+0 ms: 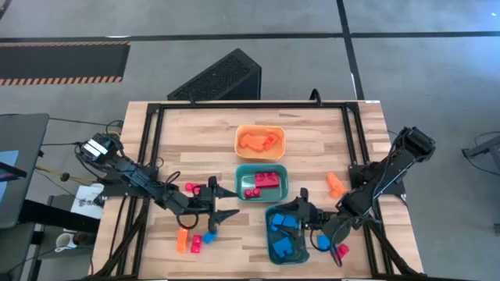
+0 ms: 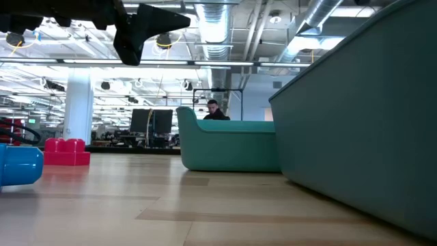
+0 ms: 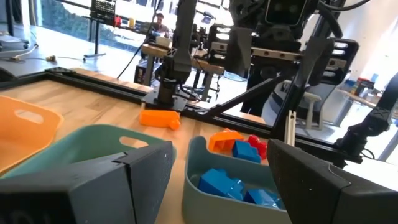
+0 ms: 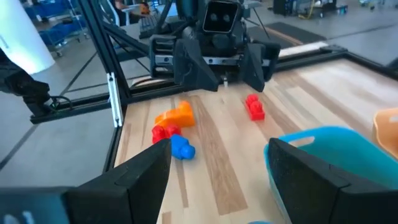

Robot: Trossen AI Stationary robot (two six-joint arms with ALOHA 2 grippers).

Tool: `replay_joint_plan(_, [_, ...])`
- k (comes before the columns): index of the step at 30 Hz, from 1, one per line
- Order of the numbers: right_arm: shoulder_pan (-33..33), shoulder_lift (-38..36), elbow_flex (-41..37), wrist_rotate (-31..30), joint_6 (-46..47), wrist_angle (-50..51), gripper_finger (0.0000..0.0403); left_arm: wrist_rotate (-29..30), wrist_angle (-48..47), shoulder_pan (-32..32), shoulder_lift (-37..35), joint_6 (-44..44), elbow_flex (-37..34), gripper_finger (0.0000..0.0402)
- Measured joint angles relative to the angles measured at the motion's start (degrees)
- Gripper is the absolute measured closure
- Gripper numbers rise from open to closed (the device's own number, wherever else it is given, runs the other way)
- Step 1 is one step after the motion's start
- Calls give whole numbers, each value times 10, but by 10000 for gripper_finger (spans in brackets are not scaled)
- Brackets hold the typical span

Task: Sort & place blocks by color
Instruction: Put the red game piece into the green bin

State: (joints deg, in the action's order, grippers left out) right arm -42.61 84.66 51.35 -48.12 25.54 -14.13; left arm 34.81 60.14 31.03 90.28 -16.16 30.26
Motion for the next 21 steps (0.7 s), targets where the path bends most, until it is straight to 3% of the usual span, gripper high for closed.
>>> replay_joint_plan(21, [5, 0, 0, 0, -1, -19, 113, 0, -2, 0, 0, -12, 0, 152])
